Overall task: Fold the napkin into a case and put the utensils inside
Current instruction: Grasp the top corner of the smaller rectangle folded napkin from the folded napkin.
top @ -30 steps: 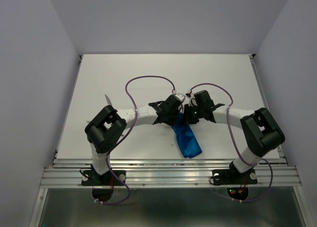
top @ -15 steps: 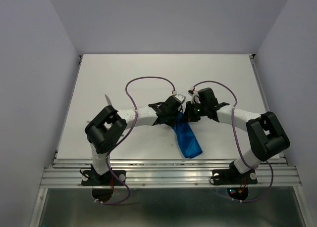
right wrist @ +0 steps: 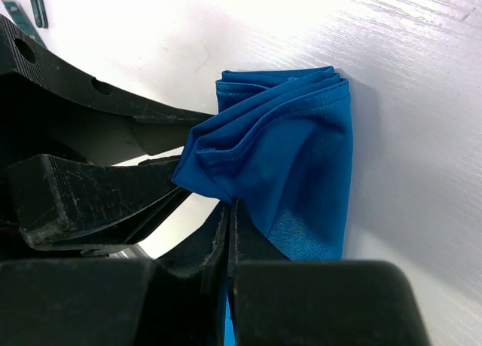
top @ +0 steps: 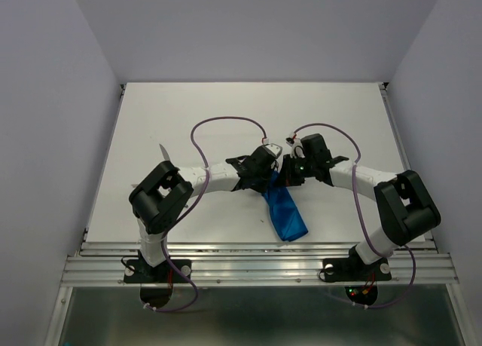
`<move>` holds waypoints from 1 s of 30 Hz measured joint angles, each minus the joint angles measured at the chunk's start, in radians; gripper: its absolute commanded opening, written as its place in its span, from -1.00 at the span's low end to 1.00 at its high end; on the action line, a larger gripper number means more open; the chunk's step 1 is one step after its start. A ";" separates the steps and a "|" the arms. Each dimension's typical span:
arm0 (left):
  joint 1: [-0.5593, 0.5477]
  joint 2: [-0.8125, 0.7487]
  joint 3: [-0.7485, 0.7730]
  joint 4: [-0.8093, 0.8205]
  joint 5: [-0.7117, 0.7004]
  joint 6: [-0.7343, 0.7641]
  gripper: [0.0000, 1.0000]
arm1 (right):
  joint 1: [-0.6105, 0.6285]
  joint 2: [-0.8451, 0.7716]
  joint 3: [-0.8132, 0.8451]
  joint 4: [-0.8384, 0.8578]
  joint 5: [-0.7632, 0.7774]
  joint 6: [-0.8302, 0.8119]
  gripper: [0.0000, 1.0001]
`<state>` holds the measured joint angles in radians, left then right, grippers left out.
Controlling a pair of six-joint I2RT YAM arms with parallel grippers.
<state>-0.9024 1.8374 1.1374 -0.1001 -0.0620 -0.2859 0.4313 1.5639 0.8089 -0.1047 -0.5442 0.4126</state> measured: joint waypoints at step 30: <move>-0.003 -0.042 0.000 0.009 0.042 -0.038 -1.00 | -0.012 0.002 0.079 -0.220 0.100 -0.093 -0.99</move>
<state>-0.9058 1.7958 1.1378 -0.0914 -0.0196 -0.3241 0.4191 1.5658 0.8883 -0.3252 -0.4442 0.3191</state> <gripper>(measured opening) 0.022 0.020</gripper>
